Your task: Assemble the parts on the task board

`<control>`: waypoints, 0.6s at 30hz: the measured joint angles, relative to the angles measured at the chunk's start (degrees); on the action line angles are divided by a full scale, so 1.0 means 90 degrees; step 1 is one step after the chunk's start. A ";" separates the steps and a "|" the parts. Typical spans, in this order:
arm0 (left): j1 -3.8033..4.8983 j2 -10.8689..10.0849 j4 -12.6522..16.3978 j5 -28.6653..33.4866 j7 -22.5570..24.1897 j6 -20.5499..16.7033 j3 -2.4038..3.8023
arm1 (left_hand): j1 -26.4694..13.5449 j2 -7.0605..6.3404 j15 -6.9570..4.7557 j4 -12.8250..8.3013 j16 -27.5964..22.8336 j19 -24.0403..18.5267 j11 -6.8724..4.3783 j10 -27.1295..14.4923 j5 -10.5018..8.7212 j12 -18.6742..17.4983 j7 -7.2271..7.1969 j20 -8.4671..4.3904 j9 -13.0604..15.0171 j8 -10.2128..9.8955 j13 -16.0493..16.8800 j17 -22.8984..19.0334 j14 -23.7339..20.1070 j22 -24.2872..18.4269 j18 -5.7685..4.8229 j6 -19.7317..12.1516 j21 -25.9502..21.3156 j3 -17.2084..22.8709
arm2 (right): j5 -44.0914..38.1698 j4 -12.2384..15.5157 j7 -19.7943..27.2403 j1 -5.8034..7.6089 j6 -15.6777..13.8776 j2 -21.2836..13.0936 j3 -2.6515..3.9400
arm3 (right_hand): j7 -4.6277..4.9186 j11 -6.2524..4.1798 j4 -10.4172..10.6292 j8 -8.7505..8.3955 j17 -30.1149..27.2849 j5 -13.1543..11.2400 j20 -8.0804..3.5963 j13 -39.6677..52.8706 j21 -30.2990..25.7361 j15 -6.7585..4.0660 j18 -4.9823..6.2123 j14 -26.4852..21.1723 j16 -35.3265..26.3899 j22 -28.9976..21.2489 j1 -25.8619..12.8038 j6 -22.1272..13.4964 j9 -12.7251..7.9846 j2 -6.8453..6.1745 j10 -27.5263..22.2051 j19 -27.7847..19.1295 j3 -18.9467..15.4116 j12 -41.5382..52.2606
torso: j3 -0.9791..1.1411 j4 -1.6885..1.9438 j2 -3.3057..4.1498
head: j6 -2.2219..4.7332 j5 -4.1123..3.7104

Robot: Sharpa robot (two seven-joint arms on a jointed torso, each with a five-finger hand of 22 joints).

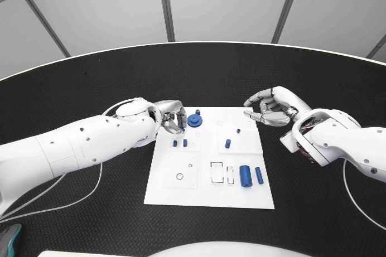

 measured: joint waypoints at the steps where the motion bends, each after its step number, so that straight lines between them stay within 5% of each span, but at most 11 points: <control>1: 0.0000 0.0009 0.0001 0.0000 0.0001 0.0011 0.0000 | 0.0000 0.0000 0.0000 0.0000 0.0000 0.0000 0.0000 0.0000 0.0000 0.0000 0.0000 0.0000 0.0000 0.0000 0.0000 -0.0006 0.0000 0.0000 0.0000 0.0000 0.0000 0.0000 | 0.0000 0.0001 0.0000 0.0000 0.0000 0.0000 0.0000 | 0.0000 0.0000 0.0000 0.0000 0.0000 0.0000 0.0000 0.0000 0.0000 0.0000 0.0000 0.0000 0.0000 0.0000 0.0000 0.0000 0.0000 0.0000 0.0000 0.0000 0.0000 0.0000 | 0.0000 0.0000 0.0000 | -0.0001 -0.0001; 18: -0.0001 0.0079 -0.0071 -0.0023 -0.0064 0.0186 -0.0001 | -0.0009 -0.0008 0.0000 0.0000 0.0000 0.0000 -0.0024 0.0024 -0.0004 -0.0030 -0.0001 0.0000 -0.0004 -0.0001 -0.0002 -0.0089 0.0000 -0.0001 0.0004 -0.0001 0.0000 0.0000 | 0.0000 0.0020 -0.0004 0.0000 -0.0003 -0.0015 0.0000 | 0.0000 0.0000 0.0000 0.0000 0.0000 0.0000 0.0000 -0.0001 0.0000 0.0000 0.0000 0.0000 0.0000 0.0000 0.0000 0.0000 -0.0001 0.0000 0.0000 0.0000 0.0000 0.0000 | 0.0004 0.0000 -0.0009 | -0.0028 -0.0018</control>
